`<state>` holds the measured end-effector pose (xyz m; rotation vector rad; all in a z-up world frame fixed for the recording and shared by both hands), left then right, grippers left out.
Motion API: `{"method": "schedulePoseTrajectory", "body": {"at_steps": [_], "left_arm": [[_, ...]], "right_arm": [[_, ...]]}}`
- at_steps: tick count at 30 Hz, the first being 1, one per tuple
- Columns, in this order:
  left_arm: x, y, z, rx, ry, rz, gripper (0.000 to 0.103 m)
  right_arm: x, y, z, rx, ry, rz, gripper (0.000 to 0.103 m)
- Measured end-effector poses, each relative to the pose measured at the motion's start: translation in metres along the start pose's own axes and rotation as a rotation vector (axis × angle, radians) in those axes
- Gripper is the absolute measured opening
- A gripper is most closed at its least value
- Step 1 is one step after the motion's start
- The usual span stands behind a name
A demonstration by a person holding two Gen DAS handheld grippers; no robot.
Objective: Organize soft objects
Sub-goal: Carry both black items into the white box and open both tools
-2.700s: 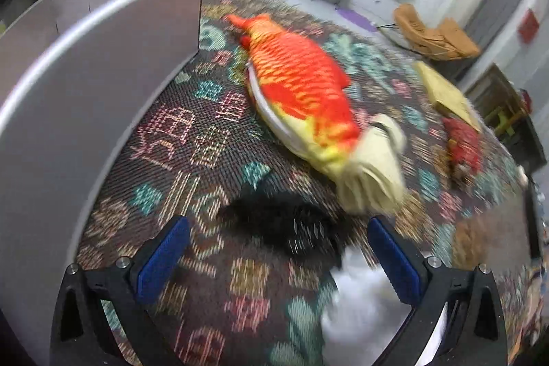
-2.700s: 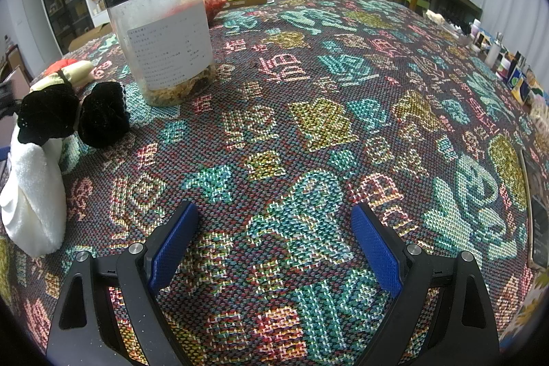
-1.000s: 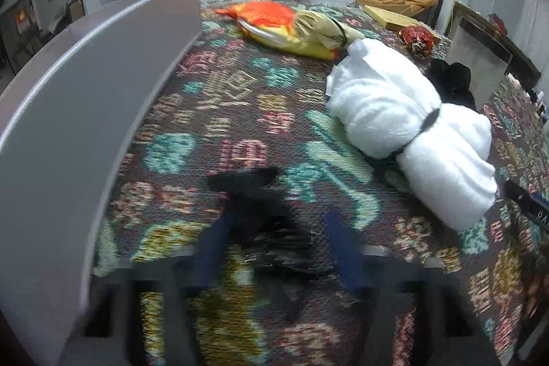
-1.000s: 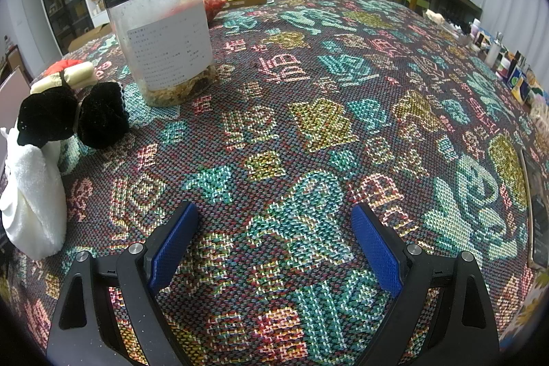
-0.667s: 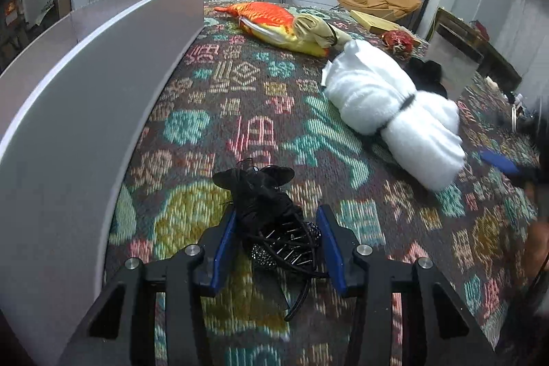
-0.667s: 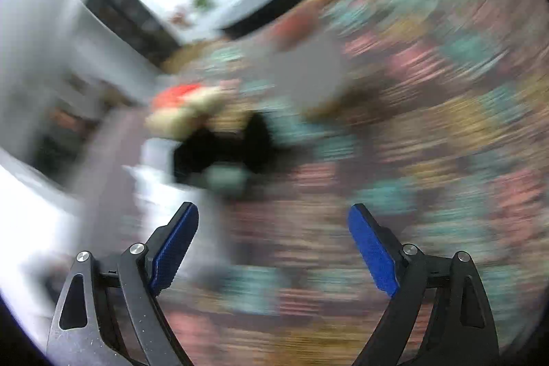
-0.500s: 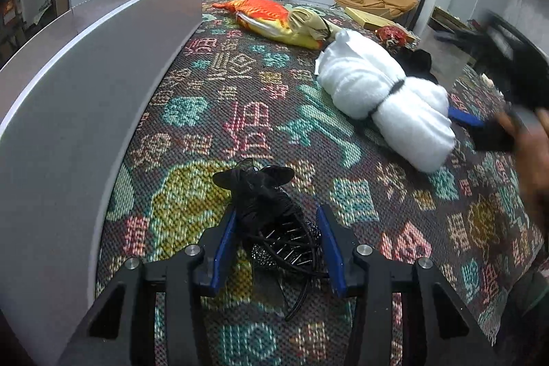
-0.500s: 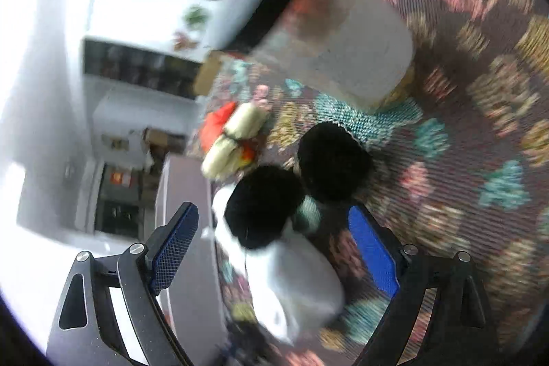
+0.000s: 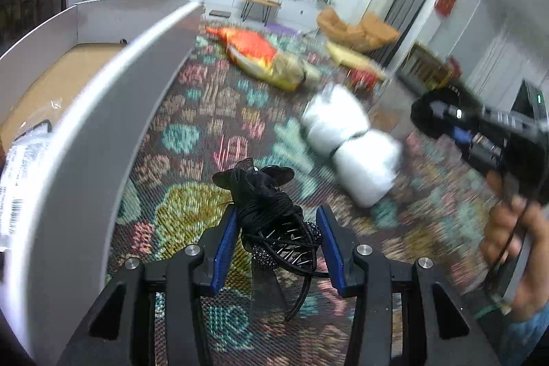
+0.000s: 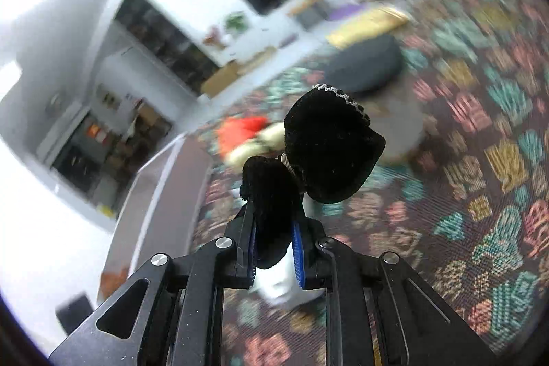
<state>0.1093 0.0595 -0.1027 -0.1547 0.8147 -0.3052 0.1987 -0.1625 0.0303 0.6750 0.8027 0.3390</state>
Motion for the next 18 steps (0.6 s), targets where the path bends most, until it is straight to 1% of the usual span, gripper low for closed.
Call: {"method": "schedulePoseTrajectory", "body": {"at_steps": [2, 3, 5, 7, 9, 10, 11, 12, 13, 14, 15, 16, 17, 18], "left_arm": [[-0.025, 0.011, 0.016, -0.033, -0.047, -0.014, 0.045], [-0.040, 0.019, 0.023, -0.045, -0.074, -0.010, 0.045], [-0.067, 0.039, 0.037, -0.062, -0.116, 0.024, 0.046], [-0.093, 0.066, 0.044, -0.075, -0.142, 0.093, 0.046], [-0.117, 0.101, 0.044, -0.084, -0.147, 0.210, 0.046], [-0.124, 0.116, 0.043, -0.093, -0.145, 0.266, 0.046], [-0.132, 0.135, 0.038, -0.111, -0.131, 0.347, 0.047], [-0.135, 0.151, 0.033, -0.128, -0.109, 0.411, 0.055], [-0.137, 0.170, 0.026, -0.146, -0.071, 0.484, 0.079], [-0.138, 0.182, 0.020, -0.160, -0.053, 0.536, 0.090], [-0.141, 0.192, 0.015, -0.175, -0.042, 0.591, 0.097], [-0.144, 0.200, 0.011, -0.190, -0.040, 0.637, 0.097], [-0.147, 0.204, 0.007, -0.201, -0.045, 0.655, 0.097], [-0.149, 0.205, 0.005, -0.210, -0.058, 0.647, 0.097]], "right_arm": [[-0.009, 0.042, -0.007, -0.078, 0.028, 0.053, 0.018], [-0.009, 0.070, -0.015, -0.122, 0.052, 0.092, 0.018], [-0.006, 0.118, -0.029, -0.185, 0.102, 0.163, 0.018], [0.005, 0.167, -0.051, -0.242, 0.173, 0.237, 0.019], [0.021, 0.212, -0.078, -0.297, 0.252, 0.297, 0.020], [0.031, 0.231, -0.093, -0.326, 0.292, 0.317, 0.022], [0.043, 0.250, -0.110, -0.361, 0.329, 0.327, 0.026], [0.054, 0.262, -0.127, -0.396, 0.355, 0.320, 0.038], [0.067, 0.274, -0.143, -0.426, 0.388, 0.300, 0.066], [0.072, 0.276, -0.154, -0.430, 0.413, 0.294, 0.079], [0.075, 0.277, -0.162, -0.425, 0.427, 0.294, 0.080], [0.075, 0.272, -0.166, -0.427, 0.423, 0.290, 0.080], [0.072, 0.264, -0.167, -0.444, 0.403, 0.271, 0.080], [0.069, 0.252, -0.162, -0.477, 0.354, 0.223, 0.080]]}}
Point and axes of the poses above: each gripper's, at about its wrist camera, not at the fingertips, and x roughly the way its jaws point, y to its left, z to its top, the point moved 6 cm from there along x, roughly the way its jaws point, and after that the axes turned 10 degrees about x, right-handed, at the moved point
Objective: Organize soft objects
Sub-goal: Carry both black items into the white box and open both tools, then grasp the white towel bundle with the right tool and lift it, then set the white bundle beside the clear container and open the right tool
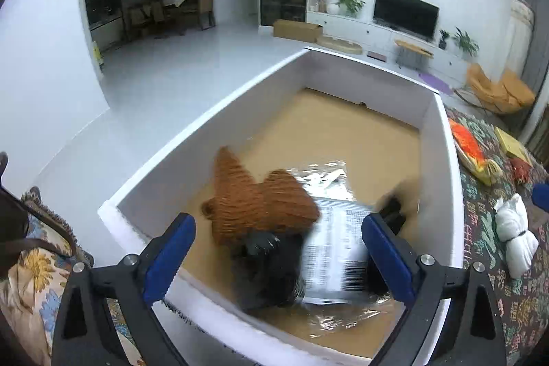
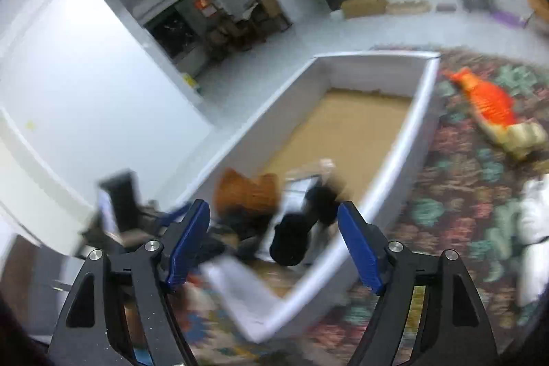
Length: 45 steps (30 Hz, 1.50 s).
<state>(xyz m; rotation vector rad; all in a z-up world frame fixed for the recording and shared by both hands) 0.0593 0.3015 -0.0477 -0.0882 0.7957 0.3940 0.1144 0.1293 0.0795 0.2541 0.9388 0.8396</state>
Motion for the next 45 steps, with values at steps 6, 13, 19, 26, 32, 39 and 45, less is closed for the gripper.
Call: {"method": "schedulePoseTrajectory", "body": {"at_steps": [6, 13, 19, 26, 32, 39, 45], "left_arm": [[-0.010, -0.029, 0.004, -0.046, -0.049, -0.108, 0.097], [-0.050, -0.148, -0.004, 0.079, -0.084, -0.383, 0.097], [-0.036, -0.266, -0.052, 0.337, -0.011, -0.512, 0.097], [0.029, -0.346, -0.063, 0.375, 0.058, -0.519, 0.097], [0.065, -0.373, -0.034, 0.361, -0.014, -0.491, 0.097], [0.095, -0.385, -0.047, 0.442, 0.076, -0.430, 0.097], [0.101, -0.392, -0.052, 0.484, 0.093, -0.395, 0.103]], "right_arm": [[-0.038, -0.136, -0.003, -0.090, -0.141, -0.642, 0.080], [-0.016, -0.269, -0.045, -0.027, 0.107, -0.796, 0.052], [-0.120, -0.276, -0.105, 0.189, -0.027, -0.690, 0.049], [-0.224, -0.337, -0.098, 0.266, -0.268, -0.908, 0.049], [-0.215, -0.403, -0.043, 0.292, -0.407, -0.931, 0.071], [-0.199, -0.413, -0.067, 0.337, -0.301, -0.956, 0.079], [-0.192, -0.427, -0.098, 0.393, -0.206, -1.014, 0.080]]}}
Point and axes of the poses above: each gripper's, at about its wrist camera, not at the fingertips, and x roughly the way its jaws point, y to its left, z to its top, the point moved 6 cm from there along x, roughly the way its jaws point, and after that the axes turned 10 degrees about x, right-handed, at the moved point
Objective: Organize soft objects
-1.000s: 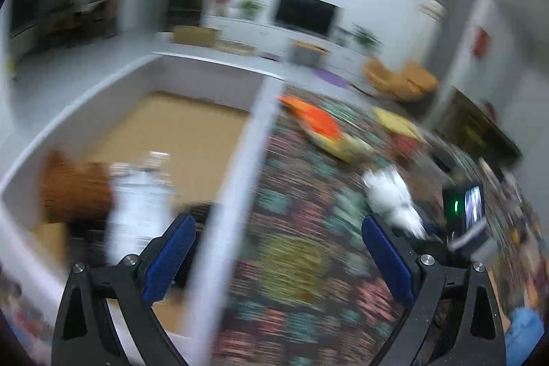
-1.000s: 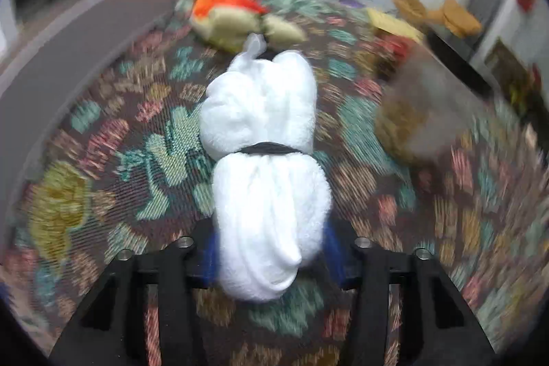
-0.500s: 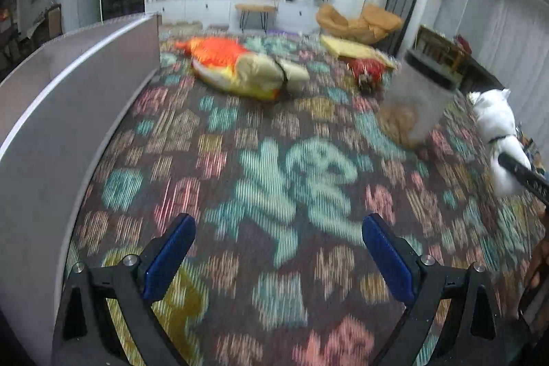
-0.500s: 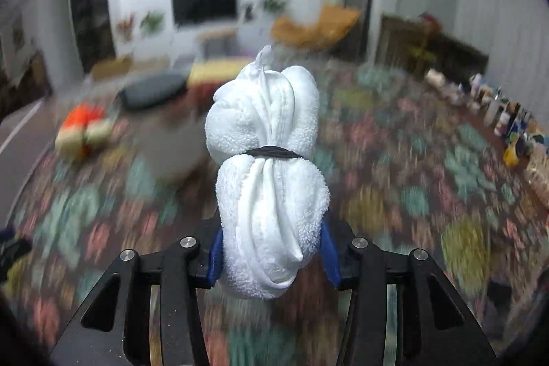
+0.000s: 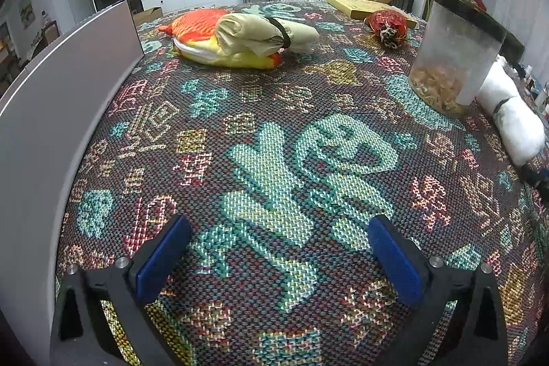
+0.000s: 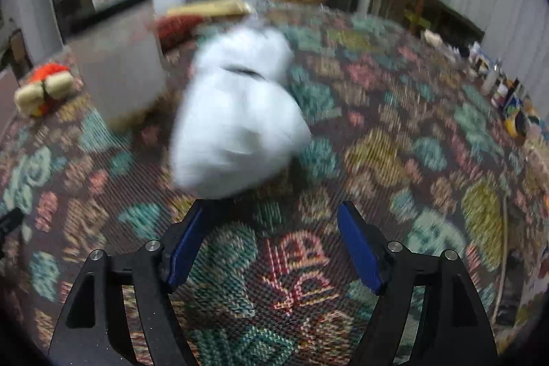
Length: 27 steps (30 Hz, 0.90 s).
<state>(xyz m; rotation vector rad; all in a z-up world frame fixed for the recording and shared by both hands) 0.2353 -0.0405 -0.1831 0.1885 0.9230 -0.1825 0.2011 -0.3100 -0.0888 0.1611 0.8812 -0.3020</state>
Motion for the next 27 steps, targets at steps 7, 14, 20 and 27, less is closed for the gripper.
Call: {"method": "schedulePoseTrajectory", "body": {"at_steps": [7, 14, 20, 27], "left_arm": [[-0.001, 0.003, 0.000, -0.005, -0.002, -0.004, 0.103], [0.003, 0.002, 0.002, -0.004, -0.001, -0.002, 0.103], [0.004, 0.002, 0.002, -0.003, -0.001, -0.001, 0.103], [0.004, 0.002, 0.002, -0.003, -0.001, 0.000, 0.103]], "right_arm": [[0.001, -0.018, 0.001, 0.066, 0.007, 0.029, 0.090], [-0.007, -0.018, 0.000, 0.068, 0.009, 0.031, 0.090], [-0.007, -0.018, 0.000, 0.068, 0.009, 0.031, 0.090], [-0.007, -0.018, 0.000, 0.068, 0.009, 0.032, 0.090]]}}
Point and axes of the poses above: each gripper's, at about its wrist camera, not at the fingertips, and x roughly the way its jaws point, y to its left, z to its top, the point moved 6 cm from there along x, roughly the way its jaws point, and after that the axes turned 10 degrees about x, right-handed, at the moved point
